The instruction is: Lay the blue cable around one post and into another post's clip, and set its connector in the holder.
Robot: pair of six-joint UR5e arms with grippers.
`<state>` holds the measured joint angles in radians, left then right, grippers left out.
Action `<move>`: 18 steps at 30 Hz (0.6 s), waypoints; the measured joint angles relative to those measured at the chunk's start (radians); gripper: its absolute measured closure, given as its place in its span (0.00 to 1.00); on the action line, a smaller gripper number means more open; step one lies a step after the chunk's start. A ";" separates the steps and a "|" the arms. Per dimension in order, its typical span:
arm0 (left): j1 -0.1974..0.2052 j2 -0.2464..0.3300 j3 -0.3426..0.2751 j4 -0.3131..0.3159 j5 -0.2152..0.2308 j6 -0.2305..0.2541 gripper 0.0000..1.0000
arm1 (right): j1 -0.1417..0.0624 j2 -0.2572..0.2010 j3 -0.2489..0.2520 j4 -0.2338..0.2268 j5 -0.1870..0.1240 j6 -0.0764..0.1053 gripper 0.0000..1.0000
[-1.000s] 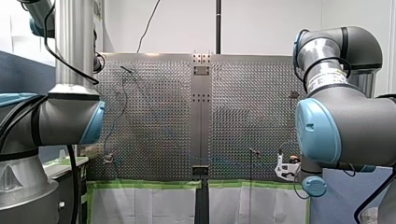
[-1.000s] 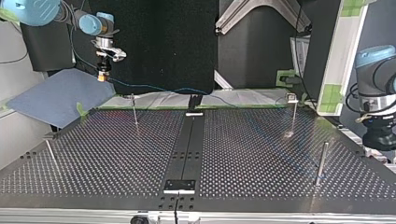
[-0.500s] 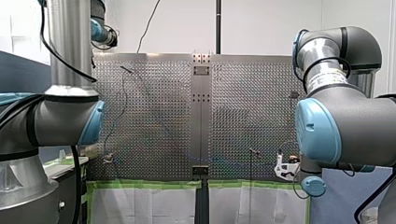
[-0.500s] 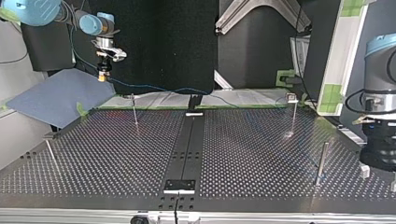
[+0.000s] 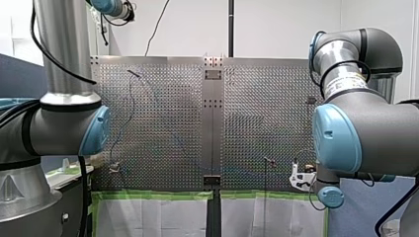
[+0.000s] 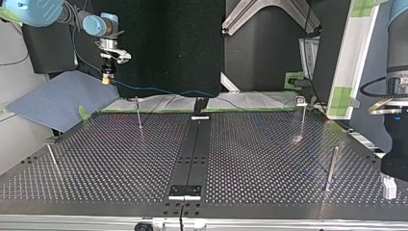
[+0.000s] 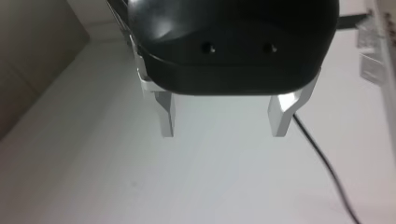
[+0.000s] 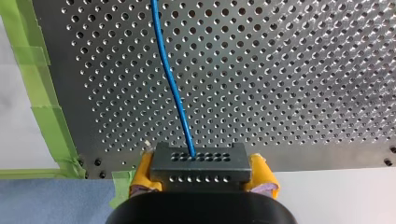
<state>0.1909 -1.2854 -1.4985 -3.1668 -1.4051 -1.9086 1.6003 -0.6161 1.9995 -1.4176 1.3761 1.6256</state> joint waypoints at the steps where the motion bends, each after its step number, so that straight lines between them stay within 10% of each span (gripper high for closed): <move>1: -0.010 0.010 0.010 -0.010 -0.008 0.006 0.00 | 0.000 0.000 0.000 0.000 0.000 0.000 0.82; 18: -0.106 -0.028 -0.040 -0.149 -0.143 0.087 0.00 | 0.007 0.000 -0.001 -0.001 0.001 0.004 0.82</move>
<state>0.0854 -1.3136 -1.5382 -3.3155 -1.5481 -1.8216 1.6072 -0.6161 1.9983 -1.4184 1.3769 1.6294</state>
